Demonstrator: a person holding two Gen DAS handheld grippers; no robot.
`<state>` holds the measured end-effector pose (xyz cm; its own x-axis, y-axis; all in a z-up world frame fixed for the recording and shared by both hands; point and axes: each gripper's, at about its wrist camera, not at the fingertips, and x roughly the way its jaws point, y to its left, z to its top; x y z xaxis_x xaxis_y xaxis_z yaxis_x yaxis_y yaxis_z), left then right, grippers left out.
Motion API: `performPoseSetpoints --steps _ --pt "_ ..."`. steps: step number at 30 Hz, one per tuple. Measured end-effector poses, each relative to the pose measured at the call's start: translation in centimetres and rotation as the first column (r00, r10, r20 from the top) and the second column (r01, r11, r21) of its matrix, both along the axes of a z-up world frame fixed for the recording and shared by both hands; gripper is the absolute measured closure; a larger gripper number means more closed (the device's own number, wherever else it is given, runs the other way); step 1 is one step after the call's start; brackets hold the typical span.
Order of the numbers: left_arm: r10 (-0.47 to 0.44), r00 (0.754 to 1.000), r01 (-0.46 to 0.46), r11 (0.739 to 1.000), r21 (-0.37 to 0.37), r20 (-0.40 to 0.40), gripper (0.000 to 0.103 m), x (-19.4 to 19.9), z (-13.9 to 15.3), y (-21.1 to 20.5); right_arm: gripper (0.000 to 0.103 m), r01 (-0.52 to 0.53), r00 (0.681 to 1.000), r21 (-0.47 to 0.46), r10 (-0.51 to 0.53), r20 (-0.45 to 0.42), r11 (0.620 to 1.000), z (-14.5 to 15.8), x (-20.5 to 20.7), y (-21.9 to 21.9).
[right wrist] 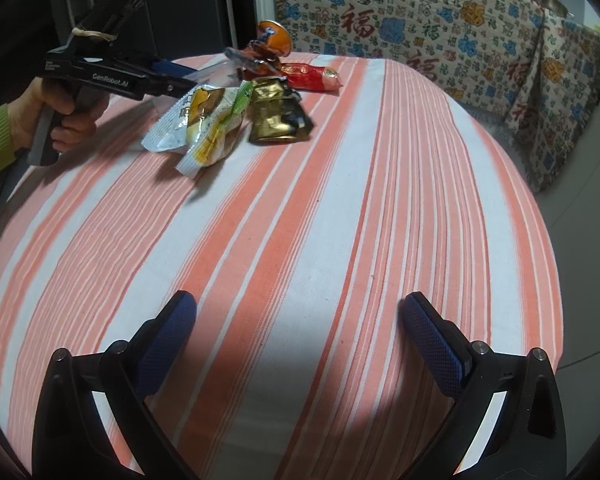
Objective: Collect trash
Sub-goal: 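Grasp the clear plastic box with the cartoon label with the left tool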
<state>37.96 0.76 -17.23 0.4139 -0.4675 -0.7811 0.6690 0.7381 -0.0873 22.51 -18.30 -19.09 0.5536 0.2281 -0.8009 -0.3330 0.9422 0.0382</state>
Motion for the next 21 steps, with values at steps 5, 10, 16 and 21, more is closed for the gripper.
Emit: performPoseSetpoints --steps 5,10,16,21 --pt "0.207 0.978 -0.207 0.978 0.003 0.022 0.034 -2.8 1.1 2.4 0.0 0.0 1.0 -0.001 0.0 -0.001 1.0 0.0 0.0 0.0" --pt "0.429 0.902 -0.431 0.9 0.059 0.048 0.036 -8.8 1.8 4.8 0.0 -0.001 1.0 -0.006 0.001 0.0 1.0 0.0 0.0 0.0" --pt "0.563 0.825 -0.565 0.824 0.047 0.052 0.036 -16.8 1.1 4.4 0.0 -0.001 1.0 -0.007 0.001 -0.001 1.0 0.0 0.0 0.0" --pt "0.602 0.798 -0.602 0.797 0.049 0.01 0.023 -19.2 -1.0 2.5 0.0 -0.002 1.0 -0.007 0.002 -0.001 1.0 0.0 0.0 0.0"
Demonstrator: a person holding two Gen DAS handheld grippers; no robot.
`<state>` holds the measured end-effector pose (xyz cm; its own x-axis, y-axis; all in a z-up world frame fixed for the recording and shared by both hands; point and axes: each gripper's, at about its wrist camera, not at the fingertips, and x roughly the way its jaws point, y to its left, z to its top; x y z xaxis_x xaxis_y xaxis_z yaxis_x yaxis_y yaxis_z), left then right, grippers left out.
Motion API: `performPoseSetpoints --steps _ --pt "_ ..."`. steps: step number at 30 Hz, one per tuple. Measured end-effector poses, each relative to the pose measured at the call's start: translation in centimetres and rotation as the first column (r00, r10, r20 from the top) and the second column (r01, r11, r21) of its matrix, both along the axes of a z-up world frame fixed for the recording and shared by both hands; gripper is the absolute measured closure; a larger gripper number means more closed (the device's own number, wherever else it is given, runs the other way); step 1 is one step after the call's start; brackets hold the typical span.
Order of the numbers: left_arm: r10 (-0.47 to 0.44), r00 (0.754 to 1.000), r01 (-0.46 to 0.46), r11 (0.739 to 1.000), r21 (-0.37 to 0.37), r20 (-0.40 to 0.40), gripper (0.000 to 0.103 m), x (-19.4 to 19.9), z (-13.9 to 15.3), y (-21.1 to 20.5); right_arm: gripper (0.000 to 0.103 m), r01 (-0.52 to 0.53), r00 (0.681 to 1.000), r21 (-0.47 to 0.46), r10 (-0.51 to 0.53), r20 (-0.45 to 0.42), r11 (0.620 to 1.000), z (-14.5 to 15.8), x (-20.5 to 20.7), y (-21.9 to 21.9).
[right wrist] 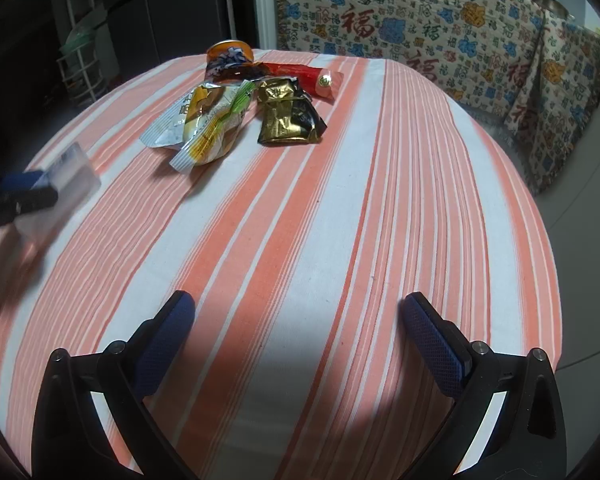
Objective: Collect trash
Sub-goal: 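Grasp the clear plastic box with the cartoon label with the left tool, then hold the plastic box with the left tool while the right tool grasps the white snack wrapper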
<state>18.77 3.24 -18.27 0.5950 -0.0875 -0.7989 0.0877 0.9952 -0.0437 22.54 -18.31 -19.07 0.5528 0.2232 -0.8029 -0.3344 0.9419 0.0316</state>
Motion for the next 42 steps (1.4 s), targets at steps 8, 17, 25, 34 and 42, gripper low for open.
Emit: performPoseSetpoints --steps 8,17,25,34,42 --pt "0.066 0.998 -0.066 0.996 0.056 0.012 0.007 0.6 -1.8 -0.2 0.0 -0.003 1.0 0.002 0.003 0.003 1.0 0.0 0.2 -0.1" --pt "0.061 0.998 -0.062 0.997 0.054 0.009 0.006 0.6 -1.8 -0.2 0.0 -0.003 1.0 0.003 0.003 0.002 1.0 0.0 0.2 -0.1" --pt "0.061 0.998 -0.062 0.997 0.054 0.009 0.006 0.6 -1.8 -0.2 0.0 -0.004 1.0 0.003 0.004 0.001 1.0 0.0 0.1 -0.1" --pt "0.063 0.998 -0.063 0.996 0.056 0.009 0.004 0.7 -1.7 -0.1 0.009 -0.072 0.994 0.237 0.049 0.1 0.969 4.7 2.4 3.2" --pt "0.063 0.998 -0.064 0.996 0.056 0.009 0.004 0.7 -1.8 -0.1 0.065 -0.054 0.998 0.271 0.044 0.044 0.961 2.5 6.1 5.9"
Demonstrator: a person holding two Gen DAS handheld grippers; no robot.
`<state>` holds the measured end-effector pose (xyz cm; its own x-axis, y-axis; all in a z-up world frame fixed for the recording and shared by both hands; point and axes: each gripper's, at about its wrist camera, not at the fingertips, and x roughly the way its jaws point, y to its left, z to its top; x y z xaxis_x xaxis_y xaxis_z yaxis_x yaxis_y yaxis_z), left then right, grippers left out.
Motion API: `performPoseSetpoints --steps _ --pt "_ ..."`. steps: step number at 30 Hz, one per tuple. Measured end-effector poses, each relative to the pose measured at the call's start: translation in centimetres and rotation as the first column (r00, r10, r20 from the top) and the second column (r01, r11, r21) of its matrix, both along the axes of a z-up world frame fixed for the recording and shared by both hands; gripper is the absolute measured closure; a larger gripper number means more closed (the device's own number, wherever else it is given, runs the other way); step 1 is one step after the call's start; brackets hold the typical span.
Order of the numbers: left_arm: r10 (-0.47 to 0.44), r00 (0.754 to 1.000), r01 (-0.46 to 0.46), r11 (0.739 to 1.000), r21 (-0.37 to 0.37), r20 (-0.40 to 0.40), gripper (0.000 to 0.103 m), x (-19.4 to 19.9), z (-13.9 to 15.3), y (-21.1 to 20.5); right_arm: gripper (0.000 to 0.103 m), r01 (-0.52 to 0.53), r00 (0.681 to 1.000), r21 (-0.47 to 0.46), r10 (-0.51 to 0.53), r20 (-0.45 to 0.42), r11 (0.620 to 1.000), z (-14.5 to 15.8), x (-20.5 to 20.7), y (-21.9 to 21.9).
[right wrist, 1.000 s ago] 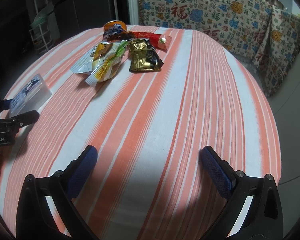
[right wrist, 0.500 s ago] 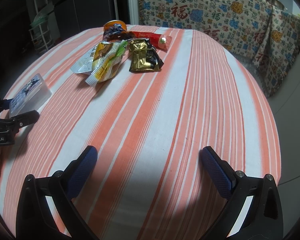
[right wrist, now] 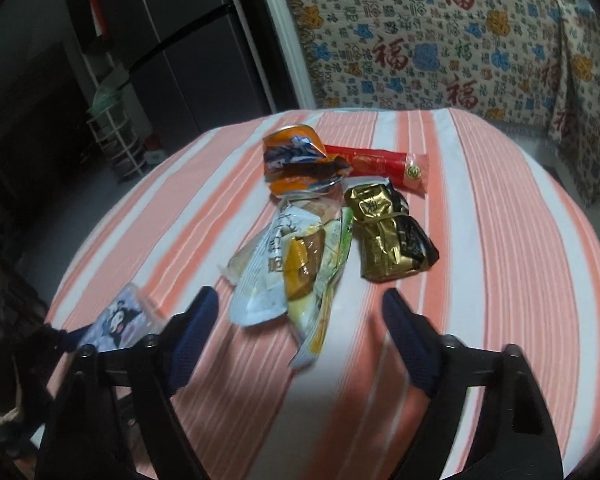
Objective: Collect trash
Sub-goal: 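Hold the plastic box with the left tool while the right tool grasps the white snack wrapper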
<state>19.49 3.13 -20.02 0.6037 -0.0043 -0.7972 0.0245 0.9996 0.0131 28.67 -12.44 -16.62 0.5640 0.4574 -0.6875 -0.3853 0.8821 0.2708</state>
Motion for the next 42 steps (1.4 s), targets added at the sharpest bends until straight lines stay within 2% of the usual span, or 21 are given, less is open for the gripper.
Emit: performPoseSetpoints --steps 1,2,5,8,11,13,15,16,19,20,24,27,35,39,41,42 --pt "0.0 1.0 0.0 1.0 0.0 0.0 0.004 0.0 0.0 0.0 0.074 -0.007 1.0 -0.008 0.007 -0.007 1.0 0.0 0.0 -0.1" --pt "0.0 1.0 0.0 1.0 0.0 0.0 0.004 0.0 0.0 0.0 0.087 0.0 1.0 -0.032 0.0 -0.002 0.999 0.2 -0.4 -0.4" --pt "0.0 1.0 0.0 1.0 0.0 0.0 0.004 0.0 0.0 0.0 0.088 -0.038 0.999 -0.084 0.04 0.014 0.996 1.6 -2.6 -1.3" --pt "0.0 1.0 0.0 1.0 0.0 0.0 0.004 0.0 0.0 0.0 0.088 -0.076 0.995 -0.197 0.087 0.048 0.978 2.8 -5.9 -2.1" --pt "0.001 1.0 -0.001 1.0 0.0 0.0 0.004 0.0 0.0 0.0 0.087 -0.114 0.992 -0.225 0.124 0.029 0.968 2.3 -8.3 -3.2" --pt "0.001 1.0 -0.001 1.0 0.0 0.0 0.004 0.0 0.0 0.0 0.082 -0.127 0.991 -0.236 0.135 0.016 0.964 1.4 -9.1 -3.7" --pt "0.001 1.0 -0.001 1.0 0.0 0.0 0.004 0.0 0.0 0.0 0.039 -0.13 0.991 -0.232 0.134 0.001 0.964 0.2 -9.3 -4.2" --pt "0.001 1.0 -0.001 1.0 0.0 0.0 0.004 0.0 0.0 0.0 0.035 -0.133 0.991 -0.226 0.134 -0.011 0.965 -0.3 -9.4 -4.4" --pt "0.001 1.0 -0.001 1.0 0.0 0.0 0.004 0.0 0.0 0.0 0.034 -0.145 0.989 -0.221 0.136 -0.058 0.964 -1.6 -9.0 -4.3" --pt "0.001 1.0 -0.001 1.0 0.0 0.0 0.004 0.0 0.0 0.0 0.032 -0.14 0.99 -0.228 0.133 -0.046 0.964 -1.8 -9.1 -4.1" --pt "0.001 1.0 -0.001 1.0 0.0 -0.001 0.004 0.0 0.0 0.0 0.013 -0.151 0.989 -0.249 0.147 -0.033 0.957 -2.2 -9.3 -2.9" --pt "0.002 1.0 -0.002 1.0 0.0 0.0 0.004 0.0 0.0 0.0 0.003 -0.156 0.988 -0.256 0.154 -0.027 0.954 -2.5 -9.4 -2.2" --pt "0.002 1.0 -0.002 1.0 0.0 -0.001 0.005 0.0 0.0 0.0 0.002 -0.149 0.989 -0.246 0.147 -0.026 0.958 -2.5 -9.3 -2.3" --pt "0.002 1.0 -0.002 1.0 0.0 -0.001 0.005 0.0 0.0 0.0 0.007 -0.045 0.999 -0.2 0.046 0.003 0.979 -1.5 -8.3 -3.3" --pt "0.002 1.0 -0.002 1.0 0.0 -0.001 0.004 0.0 0.0 0.0 0.008 0.002 0.999 -0.205 0.006 0.039 0.979 -0.9 -7.5 -3.6" --pt "0.002 1.0 -0.002 1.0 0.0 -0.001 0.004 0.0 0.0 0.0 0.012 0.018 0.999 -0.221 -0.007 0.052 0.975 -0.8 -7.1 -3.7"
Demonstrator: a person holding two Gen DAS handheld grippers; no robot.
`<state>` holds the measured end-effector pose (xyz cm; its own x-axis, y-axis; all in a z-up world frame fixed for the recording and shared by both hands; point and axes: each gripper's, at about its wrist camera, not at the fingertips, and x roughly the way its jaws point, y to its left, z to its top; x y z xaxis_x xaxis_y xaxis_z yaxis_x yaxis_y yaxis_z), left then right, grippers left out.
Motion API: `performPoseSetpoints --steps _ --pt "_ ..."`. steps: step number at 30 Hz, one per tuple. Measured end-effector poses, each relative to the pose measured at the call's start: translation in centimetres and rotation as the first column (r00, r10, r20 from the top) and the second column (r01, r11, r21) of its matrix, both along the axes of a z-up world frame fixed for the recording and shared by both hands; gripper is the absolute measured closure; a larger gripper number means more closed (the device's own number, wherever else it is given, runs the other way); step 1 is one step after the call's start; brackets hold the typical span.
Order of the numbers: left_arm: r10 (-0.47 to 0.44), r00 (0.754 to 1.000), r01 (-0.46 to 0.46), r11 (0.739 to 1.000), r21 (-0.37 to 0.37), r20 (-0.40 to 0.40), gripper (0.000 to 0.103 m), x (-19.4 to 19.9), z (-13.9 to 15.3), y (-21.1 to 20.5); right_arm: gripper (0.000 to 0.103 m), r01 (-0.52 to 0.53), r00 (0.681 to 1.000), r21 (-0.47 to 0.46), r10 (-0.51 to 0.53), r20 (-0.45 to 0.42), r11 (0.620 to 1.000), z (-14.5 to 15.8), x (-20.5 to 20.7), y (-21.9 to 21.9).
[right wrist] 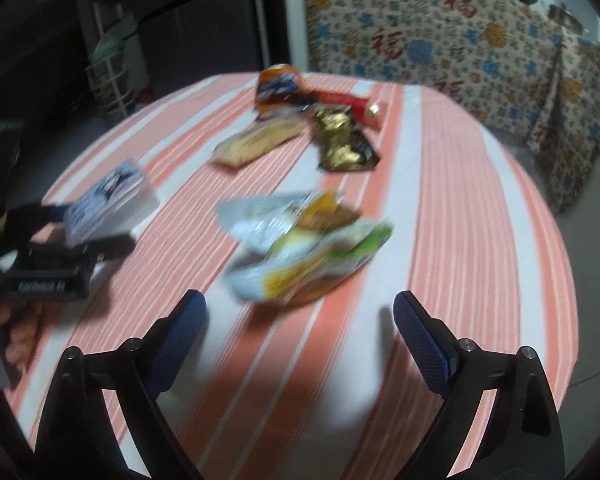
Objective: Collect trash
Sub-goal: 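Hold the plastic box with the left tool while the right tool grasps the white snack wrapper, then lift the plastic box with the left tool while the right tool carries the wrapper to the basket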
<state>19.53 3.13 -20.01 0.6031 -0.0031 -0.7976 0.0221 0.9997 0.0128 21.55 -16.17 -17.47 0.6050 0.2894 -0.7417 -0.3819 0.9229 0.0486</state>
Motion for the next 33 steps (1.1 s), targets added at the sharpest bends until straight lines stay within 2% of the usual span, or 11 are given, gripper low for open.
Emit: performPoseSetpoints --steps 2,5,10,13,15,22,25,27,28,29,33 --pt "0.0 1.0 0.0 1.0 0.0 0.0 0.005 0.0 0.0 0.0 0.023 0.039 0.999 -0.036 -0.039 -0.01 0.999 -0.1 1.0 -0.8" --pt "0.0 1.0 0.0 1.0 0.0 0.0 0.005 0.0 0.0 0.0 0.033 0.102 0.992 -0.008 -0.102 -0.07 0.995 -0.4 1.6 -3.3" --pt "0.0 1.0 0.0 1.0 0.0 0.0 0.004 0.0 0.0 0.0 0.034 0.106 0.989 0.019 -0.103 -0.111 0.994 0.0 0.9 -6.5" --pt "0.0 1.0 0.0 1.0 0.0 0.0 0.005 0.0 0.0 0.0 0.022 0.035 0.997 0.074 -0.03 -0.067 0.997 1.5 -0.1 -6.4" --pt "0.0 1.0 0.0 1.0 -0.001 0.0 0.005 0.0 -0.1 0.0 0.007 -0.016 1.0 0.065 0.017 -0.021 0.998 2.3 -0.4 -5.4" --pt "-0.155 0.987 0.152 0.986 -0.066 -0.046 0.007 0.1 0.7 0.0 0.008 -0.104 0.995 -0.025 0.104 0.007 0.994 2.1 1.9 -2.4" --pt "-0.179 0.982 0.176 0.983 -0.055 -0.054 0.008 0.3 1.0 -0.6 0.023 -0.124 0.992 -0.033 0.125 0.004 0.992 2.1 2.9 -2.0" --pt "-0.18 0.982 0.178 0.984 -0.029 -0.053 0.026 0.6 1.3 -1.1 0.056 -0.117 0.993 -0.032 0.116 -0.037 0.993 1.6 3.5 -2.2" --pt "-0.172 0.983 0.171 0.985 -0.026 -0.061 0.04 0.7 1.3 -1.1 0.06 -0.111 0.992 0.001 0.111 -0.054 0.994 1.5 3.6 -2.5" --pt "-0.167 0.984 0.164 0.986 -0.041 -0.067 0.041 0.8 1.3 -1.0 0.068 -0.095 0.994 0.021 0.096 -0.06 0.995 1.6 3.5 -3.0" --pt "-0.154 0.987 0.151 0.986 -0.075 -0.035 0.041 -0.1 1.9 -1.5 0.074 -0.068 0.995 0.064 0.072 -0.063 0.996 2.8 2.3 -4.6"
